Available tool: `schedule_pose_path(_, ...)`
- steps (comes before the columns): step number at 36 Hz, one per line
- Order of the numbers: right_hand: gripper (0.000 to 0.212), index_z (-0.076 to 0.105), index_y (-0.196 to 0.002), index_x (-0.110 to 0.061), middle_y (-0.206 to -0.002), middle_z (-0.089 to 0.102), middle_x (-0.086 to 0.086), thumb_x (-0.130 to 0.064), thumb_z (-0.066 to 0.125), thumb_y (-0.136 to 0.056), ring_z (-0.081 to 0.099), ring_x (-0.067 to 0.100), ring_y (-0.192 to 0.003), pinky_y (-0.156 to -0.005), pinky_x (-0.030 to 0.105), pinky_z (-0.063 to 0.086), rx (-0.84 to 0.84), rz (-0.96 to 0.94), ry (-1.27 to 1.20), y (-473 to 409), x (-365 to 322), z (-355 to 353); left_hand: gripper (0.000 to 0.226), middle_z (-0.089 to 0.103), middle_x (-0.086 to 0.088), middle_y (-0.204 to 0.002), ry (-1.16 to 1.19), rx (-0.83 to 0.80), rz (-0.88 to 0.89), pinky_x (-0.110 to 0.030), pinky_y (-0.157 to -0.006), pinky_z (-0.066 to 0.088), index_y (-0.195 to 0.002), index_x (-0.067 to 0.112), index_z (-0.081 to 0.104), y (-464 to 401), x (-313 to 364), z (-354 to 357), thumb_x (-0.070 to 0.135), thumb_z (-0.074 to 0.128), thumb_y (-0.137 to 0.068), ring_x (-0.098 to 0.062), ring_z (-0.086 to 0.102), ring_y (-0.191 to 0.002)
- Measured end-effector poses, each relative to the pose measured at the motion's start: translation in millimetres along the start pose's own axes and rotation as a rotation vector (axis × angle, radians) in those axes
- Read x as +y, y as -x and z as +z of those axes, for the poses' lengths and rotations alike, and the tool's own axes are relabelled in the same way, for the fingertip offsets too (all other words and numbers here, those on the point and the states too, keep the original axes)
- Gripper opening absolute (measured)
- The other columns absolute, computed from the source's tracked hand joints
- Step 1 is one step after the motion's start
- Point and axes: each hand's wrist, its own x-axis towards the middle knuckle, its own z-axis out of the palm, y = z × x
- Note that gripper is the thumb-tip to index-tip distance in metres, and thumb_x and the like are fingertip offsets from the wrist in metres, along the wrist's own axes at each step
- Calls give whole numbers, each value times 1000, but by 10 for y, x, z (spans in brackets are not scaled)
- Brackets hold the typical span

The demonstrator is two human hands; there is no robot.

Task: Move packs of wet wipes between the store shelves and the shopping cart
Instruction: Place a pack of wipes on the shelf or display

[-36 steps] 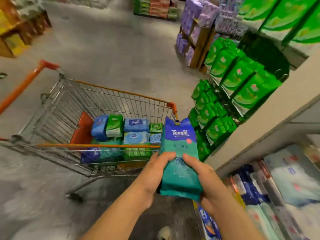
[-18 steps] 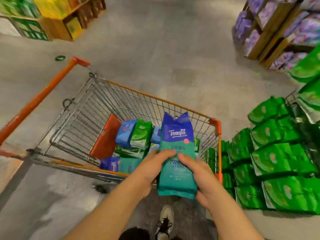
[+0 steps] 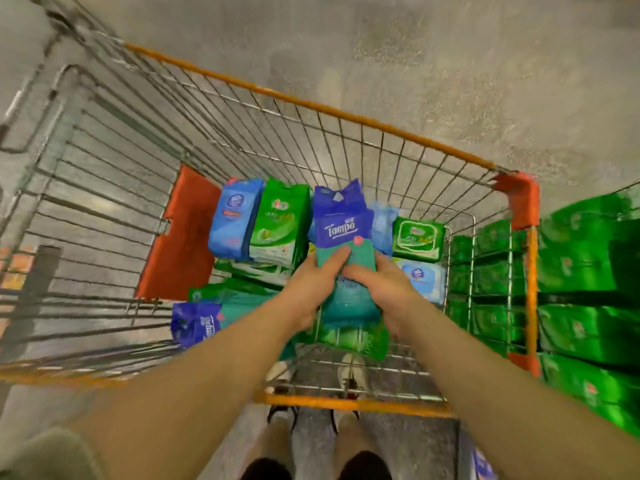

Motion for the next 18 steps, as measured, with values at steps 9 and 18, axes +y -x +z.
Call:
schedule_pose_path(9, 45, 64, -129, -30, -115, 74, -6, -25, 78, -87, 71, 12, -102, -86, 32, 58, 150, 1, 140, -391, 438, 23, 96, 77, 2, -113, -222, 18, 6, -45, -95, 59, -122, 28, 70, -543, -278, -152, 90, 71, -49, -19, 74, -102)
schedule_pose_path(18, 17, 57, -103, -23, -100, 65, 1, -36, 64, -93, 62, 22, -93, -78, 30, 48, 233, 63, 494, 222, -248, 33, 23, 68, -1, -104, -469, 63, -13, -30, -75, 50, -93, 24, 66, 278, 462, -36, 47, 61, -95, -16, 61, -88)
